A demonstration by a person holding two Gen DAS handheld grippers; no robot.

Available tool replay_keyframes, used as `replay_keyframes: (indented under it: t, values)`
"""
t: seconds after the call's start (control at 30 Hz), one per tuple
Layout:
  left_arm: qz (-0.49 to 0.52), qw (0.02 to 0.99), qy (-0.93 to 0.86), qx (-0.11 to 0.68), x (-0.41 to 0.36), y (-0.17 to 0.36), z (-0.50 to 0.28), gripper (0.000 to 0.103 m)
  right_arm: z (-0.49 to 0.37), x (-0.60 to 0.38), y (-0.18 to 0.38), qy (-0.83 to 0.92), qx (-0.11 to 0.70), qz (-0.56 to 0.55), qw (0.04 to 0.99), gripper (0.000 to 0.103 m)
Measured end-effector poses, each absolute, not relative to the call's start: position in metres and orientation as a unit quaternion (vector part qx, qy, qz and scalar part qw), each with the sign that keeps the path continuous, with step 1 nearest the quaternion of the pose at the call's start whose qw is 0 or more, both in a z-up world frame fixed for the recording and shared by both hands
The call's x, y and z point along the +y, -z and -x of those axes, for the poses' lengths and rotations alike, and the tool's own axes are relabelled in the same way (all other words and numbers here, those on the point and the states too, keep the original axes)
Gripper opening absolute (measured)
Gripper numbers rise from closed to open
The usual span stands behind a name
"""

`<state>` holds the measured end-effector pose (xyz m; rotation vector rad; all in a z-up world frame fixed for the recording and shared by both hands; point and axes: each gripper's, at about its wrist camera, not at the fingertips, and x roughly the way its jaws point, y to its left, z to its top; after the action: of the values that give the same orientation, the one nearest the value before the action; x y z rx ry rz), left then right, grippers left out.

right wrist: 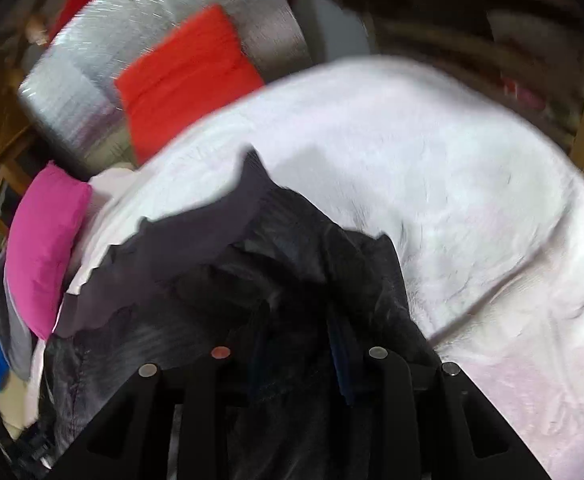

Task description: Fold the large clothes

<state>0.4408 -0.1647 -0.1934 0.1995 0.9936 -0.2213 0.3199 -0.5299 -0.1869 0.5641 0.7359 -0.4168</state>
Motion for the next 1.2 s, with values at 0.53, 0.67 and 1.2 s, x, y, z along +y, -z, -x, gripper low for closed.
replay_keyframes:
  t: [0.53,0.67,1.2]
  values:
    - [-0.192,0.891,0.096,0.400,-0.190,0.200,-0.413,0.088,-0.337,-0.417,0.199,0.097,0.397,-0.181,0.895,0.056]
    - [-0.185,0.892,0.098,0.401,-0.185,0.197,-0.412,0.088,-0.305,-0.407,0.181,0.090,0.366,-0.171,0.910,0.055]
    - [-0.159,0.898,0.104,0.398,-0.179,0.208,-0.420,0.098,-0.294,-0.384,0.219,0.058,0.389,-0.148,0.907,0.040]
